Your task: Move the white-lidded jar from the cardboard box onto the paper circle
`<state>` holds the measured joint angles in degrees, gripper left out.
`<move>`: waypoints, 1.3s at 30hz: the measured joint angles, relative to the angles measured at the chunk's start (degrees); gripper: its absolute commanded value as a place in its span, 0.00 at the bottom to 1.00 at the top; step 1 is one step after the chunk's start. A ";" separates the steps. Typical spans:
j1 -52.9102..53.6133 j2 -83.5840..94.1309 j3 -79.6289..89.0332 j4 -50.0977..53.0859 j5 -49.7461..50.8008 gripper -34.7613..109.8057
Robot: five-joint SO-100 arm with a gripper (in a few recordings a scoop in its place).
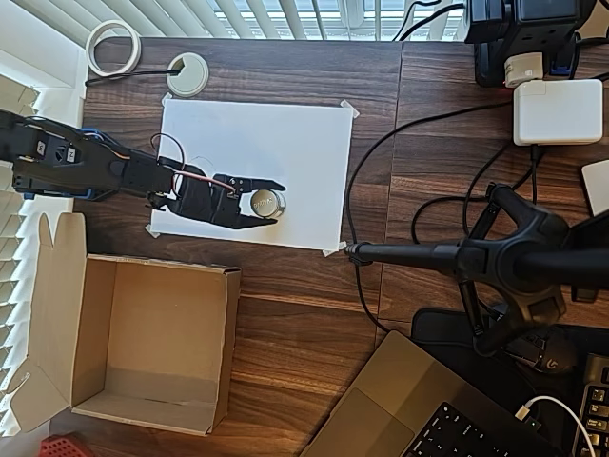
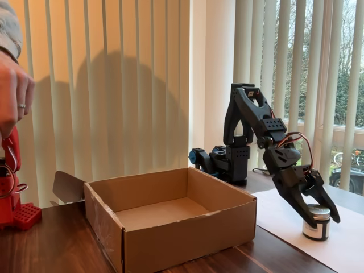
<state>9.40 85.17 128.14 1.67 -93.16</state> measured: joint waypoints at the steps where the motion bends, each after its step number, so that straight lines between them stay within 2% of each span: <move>1: 0.00 0.00 0.00 0.00 0.00 0.25; 8: 0.00 0.00 0.00 0.00 -0.18 0.39; 11: 0.00 0.00 0.00 0.00 -0.53 0.41; 32: 0.00 0.09 0.62 -3.25 -0.53 0.47; 39: -1.32 8.09 3.08 -4.13 5.19 0.47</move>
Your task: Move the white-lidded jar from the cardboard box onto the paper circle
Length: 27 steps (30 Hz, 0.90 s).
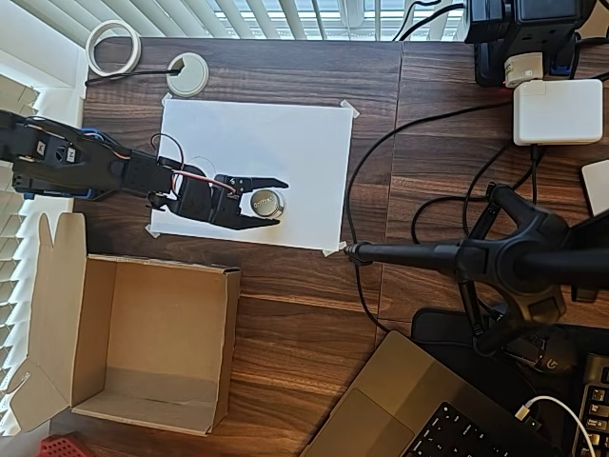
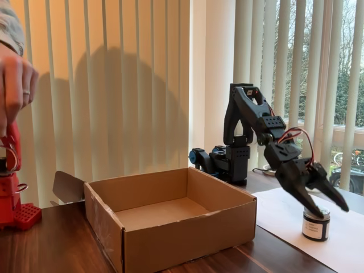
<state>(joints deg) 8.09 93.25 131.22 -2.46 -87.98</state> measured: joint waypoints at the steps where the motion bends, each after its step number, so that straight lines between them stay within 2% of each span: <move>1: -0.26 2.11 0.97 0.00 1.49 0.47; 15: -6.86 38.32 24.26 2.55 30.50 0.46; 27: -9.23 69.08 39.46 24.26 58.97 0.37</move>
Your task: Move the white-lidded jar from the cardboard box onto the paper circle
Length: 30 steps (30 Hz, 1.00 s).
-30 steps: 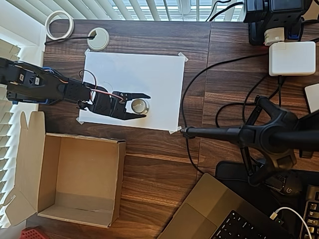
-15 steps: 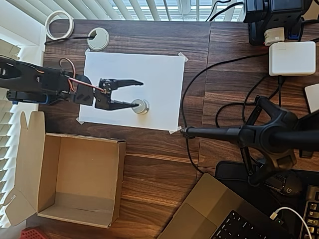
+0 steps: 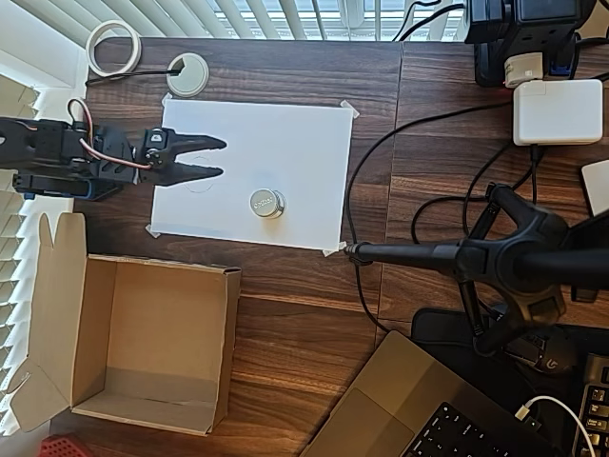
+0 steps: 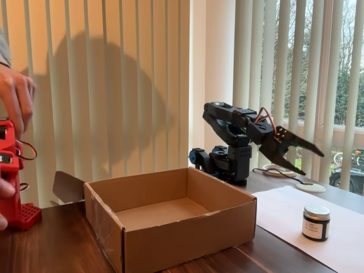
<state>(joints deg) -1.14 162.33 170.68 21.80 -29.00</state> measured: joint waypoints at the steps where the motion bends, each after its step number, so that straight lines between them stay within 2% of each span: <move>1: 0.00 1.85 0.44 2.90 1.76 0.36; 5: 0.00 8.96 2.90 12.30 6.86 0.24; 24: 0.18 28.56 6.59 44.38 21.09 0.24; 30: 0.18 29.71 6.59 48.08 21.53 0.24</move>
